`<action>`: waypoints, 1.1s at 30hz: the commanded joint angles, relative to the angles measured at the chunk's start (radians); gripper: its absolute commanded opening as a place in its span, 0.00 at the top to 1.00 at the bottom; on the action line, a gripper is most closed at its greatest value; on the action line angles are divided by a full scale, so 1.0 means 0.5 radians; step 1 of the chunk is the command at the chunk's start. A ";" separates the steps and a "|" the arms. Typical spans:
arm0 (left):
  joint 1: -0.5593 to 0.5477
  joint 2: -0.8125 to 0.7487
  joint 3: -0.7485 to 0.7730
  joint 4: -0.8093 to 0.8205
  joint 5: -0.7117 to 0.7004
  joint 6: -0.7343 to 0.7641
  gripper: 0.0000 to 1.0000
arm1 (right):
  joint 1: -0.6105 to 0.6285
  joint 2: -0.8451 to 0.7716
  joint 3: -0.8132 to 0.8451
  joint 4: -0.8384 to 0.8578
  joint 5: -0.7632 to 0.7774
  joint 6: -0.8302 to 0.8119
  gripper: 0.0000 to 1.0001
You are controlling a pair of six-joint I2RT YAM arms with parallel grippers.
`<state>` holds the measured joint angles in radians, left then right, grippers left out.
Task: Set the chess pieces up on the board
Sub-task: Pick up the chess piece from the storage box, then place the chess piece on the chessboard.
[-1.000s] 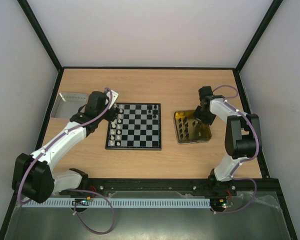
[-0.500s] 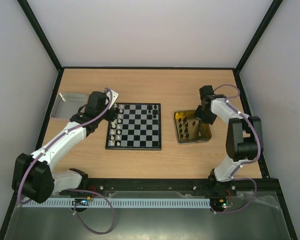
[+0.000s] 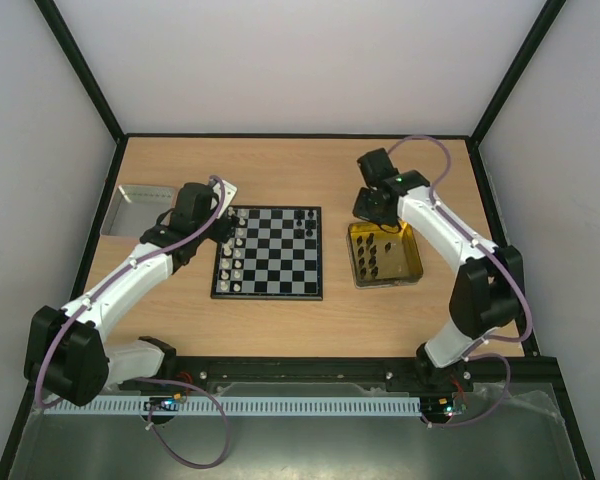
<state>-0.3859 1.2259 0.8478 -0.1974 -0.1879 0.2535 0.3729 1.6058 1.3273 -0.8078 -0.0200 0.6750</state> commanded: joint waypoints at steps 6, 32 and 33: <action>0.001 0.015 0.050 -0.016 -0.070 0.005 0.13 | 0.300 0.282 0.300 -0.161 0.090 0.023 0.98; 0.265 0.062 0.139 -0.100 0.158 -0.036 0.01 | 0.617 0.584 0.395 -0.070 0.161 -0.022 0.98; 0.270 0.062 0.138 -0.099 0.156 -0.037 0.01 | 0.621 0.590 0.395 -0.058 0.151 -0.020 0.98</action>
<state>-0.2665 1.2526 0.8875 -0.2260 -0.1387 0.2497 0.6693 1.8835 1.5120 -0.8490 0.0544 0.6689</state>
